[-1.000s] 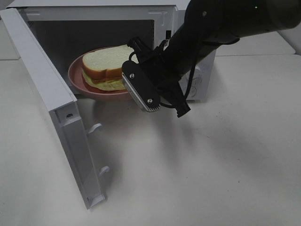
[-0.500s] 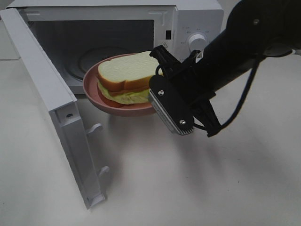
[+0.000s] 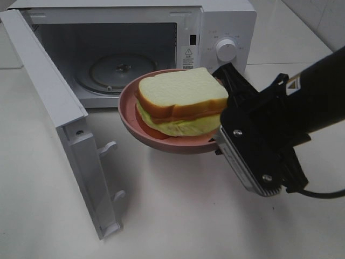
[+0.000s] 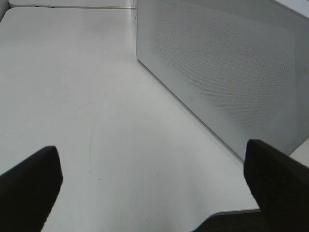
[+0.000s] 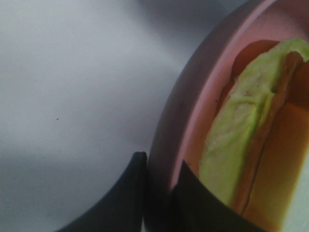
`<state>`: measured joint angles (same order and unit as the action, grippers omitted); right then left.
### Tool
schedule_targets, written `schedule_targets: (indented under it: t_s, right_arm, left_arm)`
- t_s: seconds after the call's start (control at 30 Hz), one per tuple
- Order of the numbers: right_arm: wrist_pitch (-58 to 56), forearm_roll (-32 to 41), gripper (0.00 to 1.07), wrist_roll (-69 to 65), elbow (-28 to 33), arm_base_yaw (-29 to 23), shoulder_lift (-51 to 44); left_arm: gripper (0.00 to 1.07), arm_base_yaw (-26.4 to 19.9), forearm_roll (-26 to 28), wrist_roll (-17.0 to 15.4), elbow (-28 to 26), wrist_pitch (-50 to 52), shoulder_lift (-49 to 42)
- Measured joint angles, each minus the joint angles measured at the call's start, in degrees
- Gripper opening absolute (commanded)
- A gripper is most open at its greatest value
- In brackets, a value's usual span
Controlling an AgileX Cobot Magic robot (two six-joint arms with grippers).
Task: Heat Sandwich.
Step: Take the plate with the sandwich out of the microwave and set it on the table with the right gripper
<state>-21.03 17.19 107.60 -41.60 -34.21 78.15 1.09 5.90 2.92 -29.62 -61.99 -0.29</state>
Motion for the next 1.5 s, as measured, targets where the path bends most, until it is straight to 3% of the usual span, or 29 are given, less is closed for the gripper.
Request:
schedule_targets:
  t_s: [0.83, 1.5]
  right_arm:
    - [-10.94, -15.30, 0.00, -19.08, 17.70, 0.00, -33.75]
    - [-16.67, -40.68, 0.01, -55.92, 19.14, 0.00, -36.84]
  left_arm:
    - [0.97, 0.00, 0.00, 0.00, 0.00, 0.00, 0.00]
    - [0.97, 0.00, 0.00, 0.00, 0.00, 0.00, 0.00]
